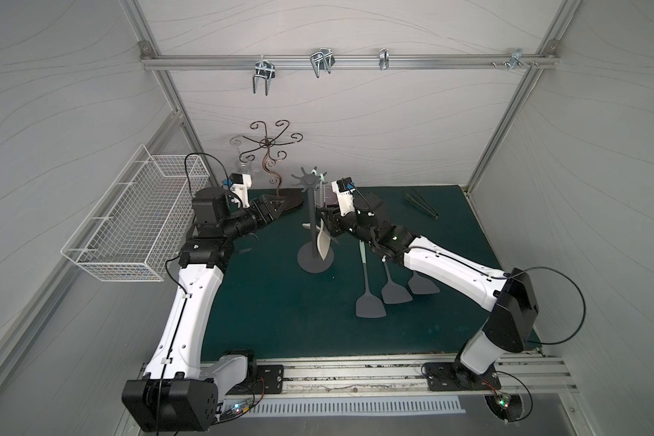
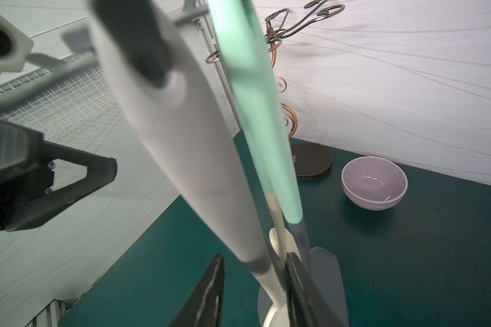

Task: Take the spatula off the kitchen utensil rack
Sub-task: Take off the spatula from the rack.

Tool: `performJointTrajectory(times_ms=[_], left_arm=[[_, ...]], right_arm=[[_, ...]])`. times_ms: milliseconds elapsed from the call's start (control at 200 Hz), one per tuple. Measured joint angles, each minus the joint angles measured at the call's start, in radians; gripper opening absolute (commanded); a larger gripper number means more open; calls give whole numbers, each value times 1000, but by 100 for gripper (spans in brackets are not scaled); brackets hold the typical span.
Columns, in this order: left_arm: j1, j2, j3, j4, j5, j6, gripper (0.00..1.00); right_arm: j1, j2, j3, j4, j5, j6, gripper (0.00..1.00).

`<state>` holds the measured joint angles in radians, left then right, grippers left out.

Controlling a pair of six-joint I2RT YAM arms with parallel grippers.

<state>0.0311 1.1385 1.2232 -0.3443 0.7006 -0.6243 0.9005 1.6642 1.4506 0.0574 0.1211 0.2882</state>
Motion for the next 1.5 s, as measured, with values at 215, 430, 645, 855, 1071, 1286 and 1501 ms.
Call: performJointTrajectory(times_ms=[215, 430, 645, 855, 1071, 1286, 1501], left_arm=[[1, 0, -2, 4, -1, 3, 61], [1, 0, -8, 3, -5, 10, 61], [1, -5, -16, 3, -10, 20, 61], [1, -5, -16, 3, -12, 22, 61], [3, -5, -18, 3, -14, 22, 61], [6, -11, -22, 3, -16, 22, 61], [6, -25, -24, 5, -17, 18, 61]], right_arm=[[0, 24, 2, 10, -9, 0, 26], [-2, 28, 2, 23, -11, -17, 10], [4, 26, 1, 27, -7, -38, 3], [18, 5, -13, 3, 23, -108, 0], [33, -59, -39, -72, 83, -201, 0], [36, -106, -44, -140, 153, -287, 0], [36, -144, -75, -138, 176, -296, 0]])
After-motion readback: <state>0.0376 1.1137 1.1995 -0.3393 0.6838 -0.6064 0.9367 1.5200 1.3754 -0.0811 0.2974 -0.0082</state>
